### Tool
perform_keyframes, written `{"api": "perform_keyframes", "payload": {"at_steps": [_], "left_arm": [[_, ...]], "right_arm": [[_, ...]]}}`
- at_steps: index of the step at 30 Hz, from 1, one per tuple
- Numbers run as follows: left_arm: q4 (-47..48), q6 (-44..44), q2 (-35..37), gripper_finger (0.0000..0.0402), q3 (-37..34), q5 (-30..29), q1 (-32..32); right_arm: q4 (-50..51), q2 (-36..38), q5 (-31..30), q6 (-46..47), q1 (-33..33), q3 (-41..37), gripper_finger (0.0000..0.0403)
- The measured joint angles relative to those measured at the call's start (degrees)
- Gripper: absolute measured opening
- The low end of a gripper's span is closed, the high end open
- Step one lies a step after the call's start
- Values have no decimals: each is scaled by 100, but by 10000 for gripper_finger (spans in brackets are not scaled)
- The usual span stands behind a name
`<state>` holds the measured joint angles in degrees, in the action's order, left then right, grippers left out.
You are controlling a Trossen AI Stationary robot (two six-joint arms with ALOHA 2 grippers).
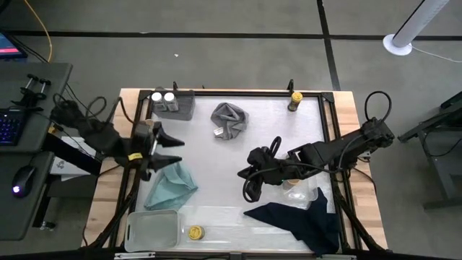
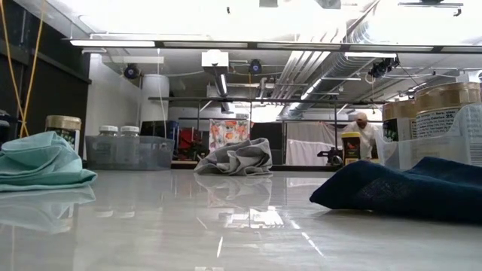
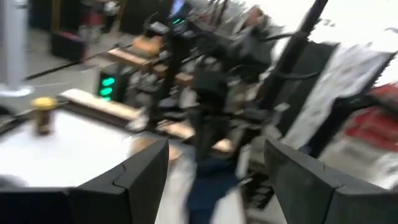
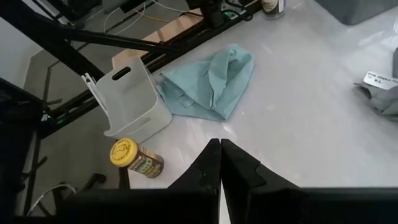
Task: Sort spices by type
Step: Put the brown seasoning bottle into the transparent bin
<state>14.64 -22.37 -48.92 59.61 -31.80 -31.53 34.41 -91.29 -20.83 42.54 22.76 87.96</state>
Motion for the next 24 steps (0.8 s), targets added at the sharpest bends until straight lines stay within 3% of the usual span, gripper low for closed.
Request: {"api": "perform_keyframes", "payload": {"at_steps": [5, 13, 19, 24], "left_arm": [[1146, -194, -148, 248, 496, -181, -4], [1818, -743, -380, 248, 495, -157, -90], [1254, -539, -394, 248, 495, -208, -58], [346, -62, -386, 248, 501, -258, 77]], "right_arm": [[1, 0, 34, -137, 2, 0, 0], [3, 2, 78, -453, 7, -1, 0], [-15, 2, -44, -655, -67, 0, 0], [-251, 4, -779, -552, -304, 0, 0]]}}
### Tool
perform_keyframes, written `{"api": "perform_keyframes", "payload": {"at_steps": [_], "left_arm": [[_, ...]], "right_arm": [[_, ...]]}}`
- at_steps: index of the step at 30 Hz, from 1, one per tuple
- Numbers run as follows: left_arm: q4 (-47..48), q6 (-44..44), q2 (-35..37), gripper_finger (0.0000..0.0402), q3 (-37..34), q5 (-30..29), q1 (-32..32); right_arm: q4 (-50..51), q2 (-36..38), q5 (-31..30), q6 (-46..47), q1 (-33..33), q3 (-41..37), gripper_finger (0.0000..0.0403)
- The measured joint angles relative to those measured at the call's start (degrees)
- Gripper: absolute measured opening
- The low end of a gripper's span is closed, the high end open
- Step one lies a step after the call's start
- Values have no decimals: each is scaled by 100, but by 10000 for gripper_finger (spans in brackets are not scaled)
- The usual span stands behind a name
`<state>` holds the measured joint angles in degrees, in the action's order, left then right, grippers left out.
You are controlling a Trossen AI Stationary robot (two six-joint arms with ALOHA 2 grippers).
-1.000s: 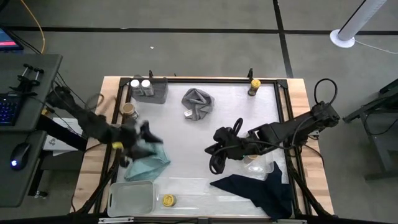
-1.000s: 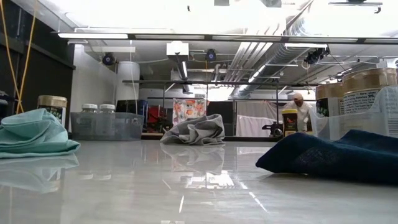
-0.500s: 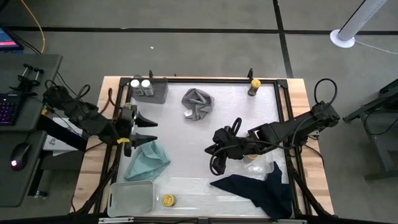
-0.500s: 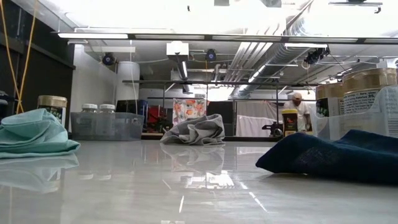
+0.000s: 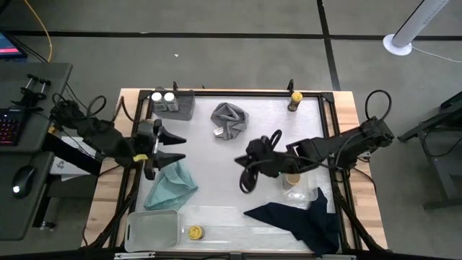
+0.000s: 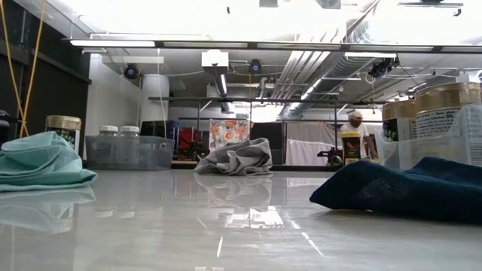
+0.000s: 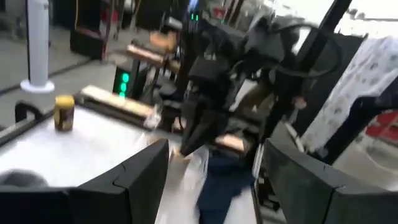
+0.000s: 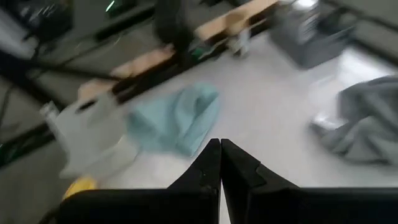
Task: Sort spices by type
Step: Put the brown seasoning bottle into the transparent bin
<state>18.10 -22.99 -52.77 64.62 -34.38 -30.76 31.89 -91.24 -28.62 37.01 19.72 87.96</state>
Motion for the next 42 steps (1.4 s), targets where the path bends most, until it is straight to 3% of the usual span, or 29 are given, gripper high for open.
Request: {"api": "perform_keyframes", "payload": {"at_steps": [7, 12, 17, 19, 23, 27, 32, 38, 42], "left_arm": [[-30, 169, -2, 248, 0, 10, 155], [919, -207, -6, 248, 0, 31, 155], [2839, -1503, -63, 248, -2, 62, 155], [3726, -2397, -74, 248, -2, -97, 207], [5733, -4838, -70, 241, -2, -208, 839], [7114, -5504, -89, 222, -2, -79, 1624], [6948, -5424, -98, 170, -156, -665, 2349], [6194, -5512, -179, 18, -1060, -714, 2903], [6095, -6613, -179, 5, -1688, -959, 3123]], "right_arm": [[-41, 4, 25, -106, -341, 2, 0], [-33, 4, 70, -254, -373, 2, 0], [75, 4, 125, -247, -300, 2, 0], [121, 4, 125, -214, -259, 3, 0], [180, 4, 131, -33, -227, 4, 0], [176, 4, 127, 16, -235, 4, 0], [173, 4, 125, 40, -249, 4, 0], [176, 4, 123, 44, -249, 4, 0], [173, 4, 121, 26, -249, 4, 0]]}}
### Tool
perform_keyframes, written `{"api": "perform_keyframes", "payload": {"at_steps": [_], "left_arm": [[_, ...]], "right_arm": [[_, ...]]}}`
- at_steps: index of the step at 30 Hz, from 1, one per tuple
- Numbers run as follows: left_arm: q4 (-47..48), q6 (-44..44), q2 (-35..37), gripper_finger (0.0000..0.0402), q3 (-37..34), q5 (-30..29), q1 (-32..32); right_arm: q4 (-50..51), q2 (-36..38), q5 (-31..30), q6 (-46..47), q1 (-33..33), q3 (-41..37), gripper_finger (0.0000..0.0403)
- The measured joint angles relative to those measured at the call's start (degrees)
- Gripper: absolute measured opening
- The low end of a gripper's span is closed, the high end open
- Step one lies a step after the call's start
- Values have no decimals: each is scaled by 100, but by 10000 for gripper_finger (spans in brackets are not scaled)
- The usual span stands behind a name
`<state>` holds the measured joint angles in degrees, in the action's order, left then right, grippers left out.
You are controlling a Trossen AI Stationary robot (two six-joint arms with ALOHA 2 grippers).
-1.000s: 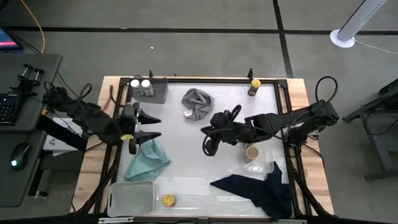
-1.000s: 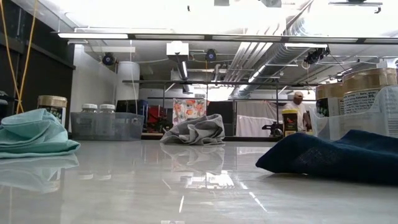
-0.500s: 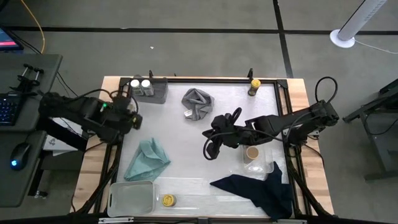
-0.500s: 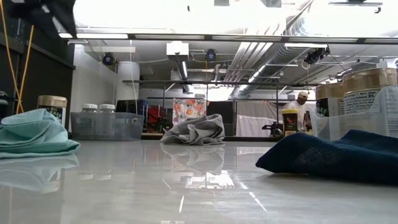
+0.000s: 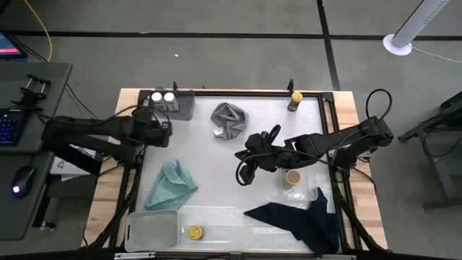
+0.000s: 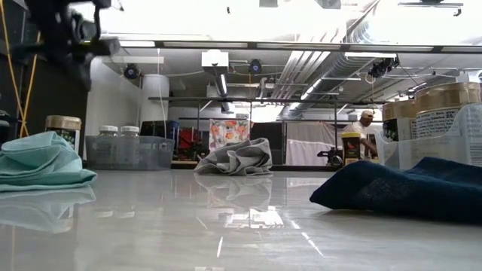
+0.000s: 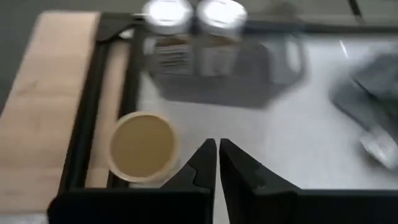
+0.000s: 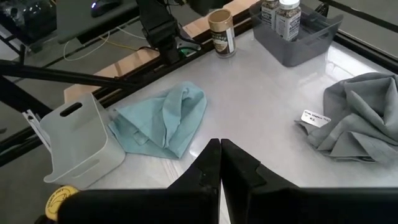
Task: Sort spices by type
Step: Put the brown seasoning bottle into the transparent bin
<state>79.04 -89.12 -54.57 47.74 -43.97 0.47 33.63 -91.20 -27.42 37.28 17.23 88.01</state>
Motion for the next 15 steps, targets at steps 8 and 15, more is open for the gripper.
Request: {"api": "perform_keyframes", "payload": {"at_steps": [8, 15], "left_arm": [[-119, -1811, -51, 0, -960, -416, 310], [-524, -1368, -330, 0, -1250, -547, 856]], "right_arm": [[0, 0, 0, 27, 0, 0, 0], [2, 0, -2, 121, 0, 0, 0]]}}
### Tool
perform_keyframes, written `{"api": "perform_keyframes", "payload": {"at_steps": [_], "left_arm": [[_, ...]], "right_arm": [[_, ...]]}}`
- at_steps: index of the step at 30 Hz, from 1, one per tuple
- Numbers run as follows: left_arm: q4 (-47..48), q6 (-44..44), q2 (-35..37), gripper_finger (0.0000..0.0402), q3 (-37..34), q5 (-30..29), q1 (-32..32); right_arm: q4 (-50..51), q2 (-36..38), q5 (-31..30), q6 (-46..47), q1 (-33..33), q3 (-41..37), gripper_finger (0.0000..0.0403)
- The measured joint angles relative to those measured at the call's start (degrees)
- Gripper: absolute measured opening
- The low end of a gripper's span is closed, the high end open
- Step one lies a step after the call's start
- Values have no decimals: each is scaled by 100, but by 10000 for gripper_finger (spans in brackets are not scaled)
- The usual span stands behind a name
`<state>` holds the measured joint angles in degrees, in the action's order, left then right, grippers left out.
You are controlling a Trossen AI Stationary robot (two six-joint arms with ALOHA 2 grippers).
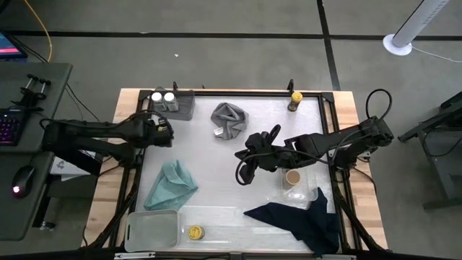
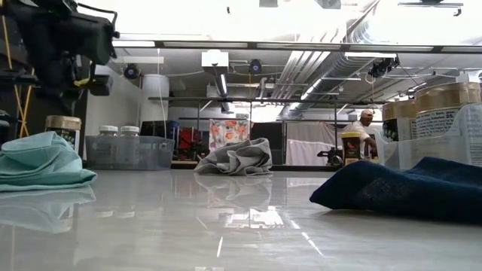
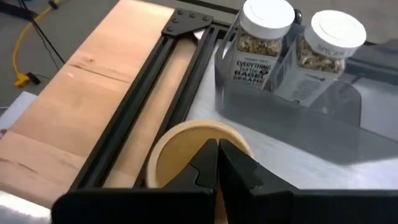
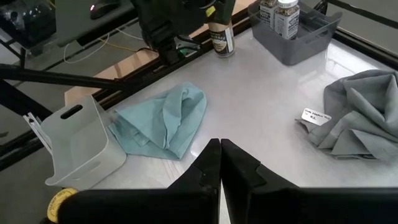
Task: Sort spices by type
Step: Put the brown seasoning bottle into the transparent bin
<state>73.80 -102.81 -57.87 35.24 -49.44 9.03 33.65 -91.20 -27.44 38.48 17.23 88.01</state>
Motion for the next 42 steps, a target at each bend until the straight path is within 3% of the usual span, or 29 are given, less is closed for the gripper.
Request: {"api": "perform_keyframes", "payload": {"at_steps": [8, 12, 16, 24, 28, 33, 36, 39, 42], "left_arm": [[-367, 553, -300, 0, 13, -20, 265], [-1031, 747, -417, 0, 33, 48, 148], [-1783, 1215, -586, 0, -30, 727, 14], [-2402, 2117, -718, 0, 224, 629, -143], [-2417, 3608, -657, 0, 487, 808, -37], [-2399, 5915, -904, 0, 845, 3014, 787], [-2122, 6930, -1192, 0, 1256, 3775, 1267], [-1432, 8080, -1534, 1, 1868, 4090, 1546], [-531, 9052, -1960, 8, 2473, 4022, 1698]], "right_arm": [[40, 0, 12, 11, 0, 0, 0], [44, 0, 15, 11, 0, 0, 0], [46, 0, 13, 9, 0, 0, 0], [82, 0, 13, 8, 0, 2, 0], [134, 0, 8, 3, 0, 2, 0], [171, 0, -16, -100, 0, 2, 0], [174, 0, -76, -121, 0, 2, 0], [177, 0, -76, -110, 0, 2, 0], [185, 0, -76, -19, 2, 2, 0]]}}
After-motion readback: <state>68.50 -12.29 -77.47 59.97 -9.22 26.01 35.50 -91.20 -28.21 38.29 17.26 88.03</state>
